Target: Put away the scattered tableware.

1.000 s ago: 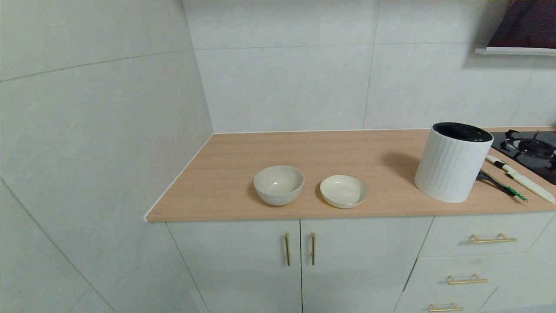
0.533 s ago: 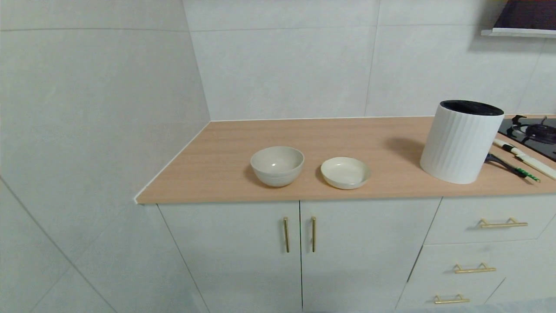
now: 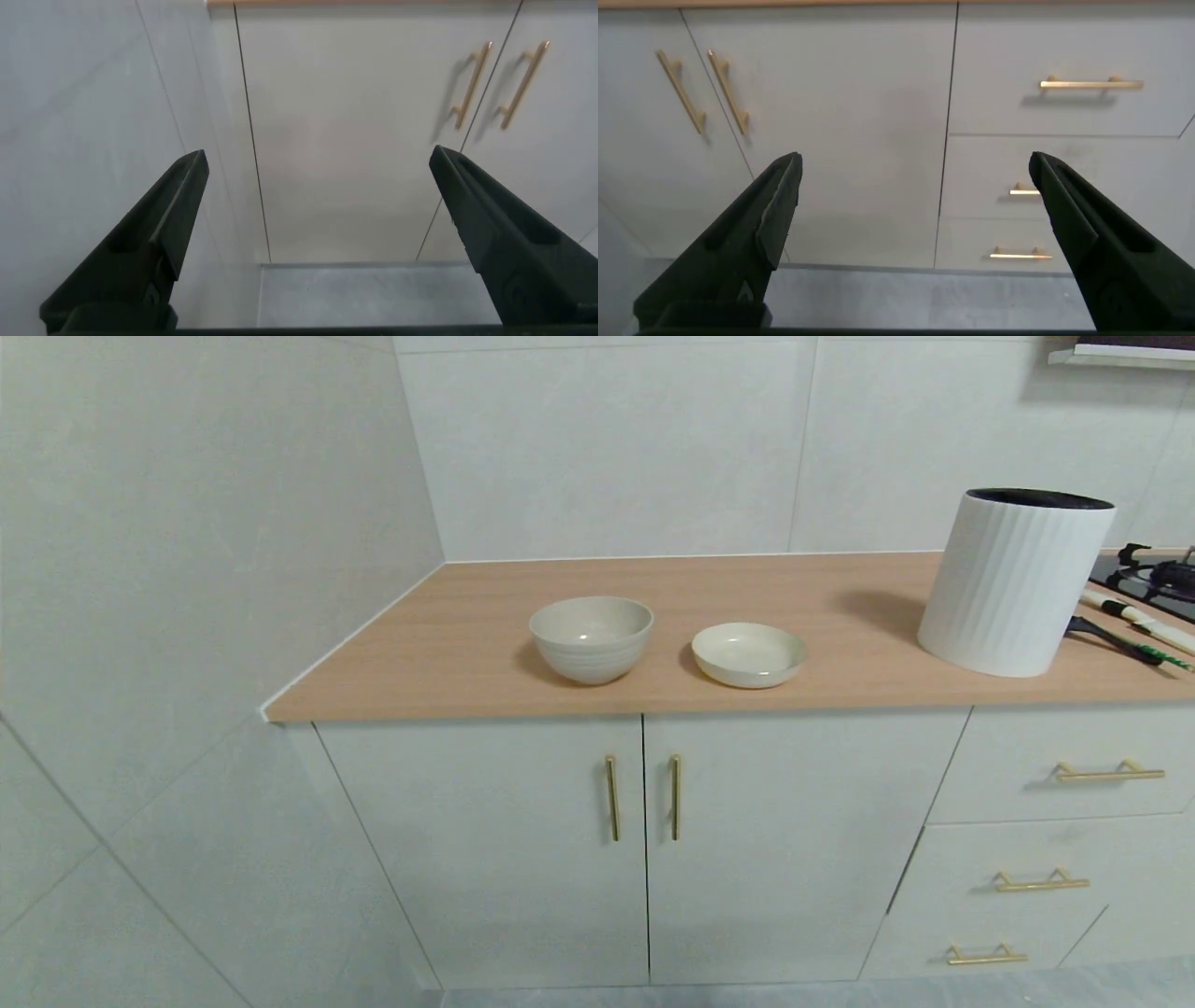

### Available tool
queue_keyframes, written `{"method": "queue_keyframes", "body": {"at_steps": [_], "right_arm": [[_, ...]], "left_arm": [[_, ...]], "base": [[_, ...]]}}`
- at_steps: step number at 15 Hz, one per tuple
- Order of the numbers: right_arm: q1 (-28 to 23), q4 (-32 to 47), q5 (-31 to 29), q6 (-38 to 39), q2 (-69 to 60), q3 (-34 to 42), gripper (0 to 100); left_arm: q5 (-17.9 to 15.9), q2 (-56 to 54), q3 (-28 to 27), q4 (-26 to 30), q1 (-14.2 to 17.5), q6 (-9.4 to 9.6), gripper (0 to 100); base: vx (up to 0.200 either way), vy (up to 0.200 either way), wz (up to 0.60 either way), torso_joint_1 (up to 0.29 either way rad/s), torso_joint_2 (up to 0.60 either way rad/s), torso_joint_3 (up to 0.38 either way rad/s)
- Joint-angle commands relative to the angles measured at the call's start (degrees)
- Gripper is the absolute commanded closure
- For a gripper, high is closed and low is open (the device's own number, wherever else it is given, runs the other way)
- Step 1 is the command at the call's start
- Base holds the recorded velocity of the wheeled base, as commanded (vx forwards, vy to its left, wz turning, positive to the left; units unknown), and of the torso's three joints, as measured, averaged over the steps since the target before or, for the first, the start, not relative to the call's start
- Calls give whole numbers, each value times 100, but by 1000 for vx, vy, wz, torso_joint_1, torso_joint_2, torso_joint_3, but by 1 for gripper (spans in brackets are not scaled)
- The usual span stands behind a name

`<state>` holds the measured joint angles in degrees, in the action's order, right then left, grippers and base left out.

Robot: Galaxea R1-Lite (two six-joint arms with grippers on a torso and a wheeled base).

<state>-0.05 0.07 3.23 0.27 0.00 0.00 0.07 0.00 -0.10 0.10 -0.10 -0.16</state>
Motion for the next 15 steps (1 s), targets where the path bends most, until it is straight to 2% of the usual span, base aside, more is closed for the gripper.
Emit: {"method": "queue_keyframes", "body": {"at_steps": [1,11,15], "right_arm": [[5,1,2,0,0,0,0],[5,1,2,0,0,0,0],[-4,1,2,0,0,0,0]], "left_arm": [[1,0,1,-1,1,-2,0],[1,0,1,-1,1,-2,0],[1,0,1,-1,1,-2,0]], "base": [[0,0,0,-168,486,300],[0,0,0,-130,455,317],[0,0,0,-26,109,81]]}}
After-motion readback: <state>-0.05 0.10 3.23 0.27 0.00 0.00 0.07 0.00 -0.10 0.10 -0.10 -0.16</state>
